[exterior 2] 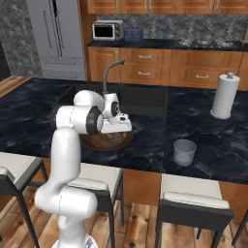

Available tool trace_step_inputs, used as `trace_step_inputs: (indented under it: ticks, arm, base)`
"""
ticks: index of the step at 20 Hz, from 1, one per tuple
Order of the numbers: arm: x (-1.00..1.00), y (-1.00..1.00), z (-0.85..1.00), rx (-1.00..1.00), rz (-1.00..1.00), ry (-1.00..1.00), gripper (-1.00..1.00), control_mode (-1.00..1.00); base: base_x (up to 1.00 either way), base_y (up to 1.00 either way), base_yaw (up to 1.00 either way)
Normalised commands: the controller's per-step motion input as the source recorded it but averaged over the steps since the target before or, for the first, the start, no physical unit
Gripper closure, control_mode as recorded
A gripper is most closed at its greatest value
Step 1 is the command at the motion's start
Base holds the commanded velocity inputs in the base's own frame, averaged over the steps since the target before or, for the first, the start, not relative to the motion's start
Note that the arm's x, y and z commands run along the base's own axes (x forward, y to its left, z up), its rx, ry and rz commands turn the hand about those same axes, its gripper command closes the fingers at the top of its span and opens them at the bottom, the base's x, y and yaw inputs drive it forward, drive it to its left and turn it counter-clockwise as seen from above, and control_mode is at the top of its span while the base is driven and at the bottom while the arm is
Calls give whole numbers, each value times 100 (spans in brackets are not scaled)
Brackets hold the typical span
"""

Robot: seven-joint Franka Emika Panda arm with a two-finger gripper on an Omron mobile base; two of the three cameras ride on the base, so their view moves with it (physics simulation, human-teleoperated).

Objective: There are four ice cubes in the ice bowl. Place two ice cubes in each glass of water.

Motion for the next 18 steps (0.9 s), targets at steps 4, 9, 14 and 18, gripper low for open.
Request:
trace_step_inputs:
  ticks: [4,9,14,18]
  arm:
    - [0,-12,-10,0,0,0,-100,-100]
    - [0,0,0,0,0,0,-100,-100]
    - [-14,-7,-3,0,-6,3,-100,-100]
    - [-10,0,-9,0,-18,6,-100,-100]
  base:
    - [0,0,0]
    - [0,0,0]
    - [0,0,0]
    - [0,0,0]
